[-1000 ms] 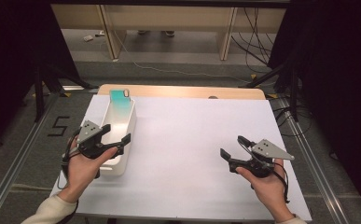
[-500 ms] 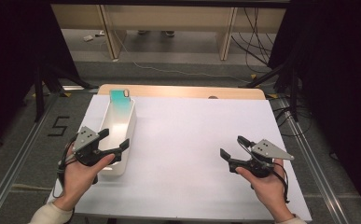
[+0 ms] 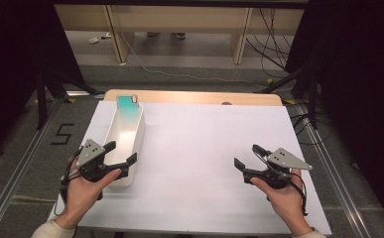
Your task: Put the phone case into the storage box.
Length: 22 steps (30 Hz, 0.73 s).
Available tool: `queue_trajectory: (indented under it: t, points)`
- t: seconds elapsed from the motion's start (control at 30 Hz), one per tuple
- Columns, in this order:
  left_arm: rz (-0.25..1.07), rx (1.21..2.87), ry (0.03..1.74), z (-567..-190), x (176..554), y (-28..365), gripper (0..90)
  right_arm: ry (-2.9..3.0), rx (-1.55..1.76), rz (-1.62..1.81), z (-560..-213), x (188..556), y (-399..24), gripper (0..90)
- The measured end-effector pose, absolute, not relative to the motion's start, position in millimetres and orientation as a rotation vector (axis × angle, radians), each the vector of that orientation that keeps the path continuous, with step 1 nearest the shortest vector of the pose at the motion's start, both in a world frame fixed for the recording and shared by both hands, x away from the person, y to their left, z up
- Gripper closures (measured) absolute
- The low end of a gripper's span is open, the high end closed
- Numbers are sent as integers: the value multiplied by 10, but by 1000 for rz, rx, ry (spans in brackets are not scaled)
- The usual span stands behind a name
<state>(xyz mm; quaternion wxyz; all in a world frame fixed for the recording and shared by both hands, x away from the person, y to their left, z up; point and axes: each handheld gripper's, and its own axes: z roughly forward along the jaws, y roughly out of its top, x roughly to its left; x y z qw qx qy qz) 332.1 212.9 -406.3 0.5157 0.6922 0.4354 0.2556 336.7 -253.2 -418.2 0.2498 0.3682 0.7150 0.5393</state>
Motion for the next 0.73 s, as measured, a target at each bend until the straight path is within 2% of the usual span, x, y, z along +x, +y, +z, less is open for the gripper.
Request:
queue_trajectory:
  t: [0.73]
  points:
    - [604, 1674, 1049, -4179, 3304, 2101, 153, 1942, 1012, 1486, -4187, 3373, -2533, 188]
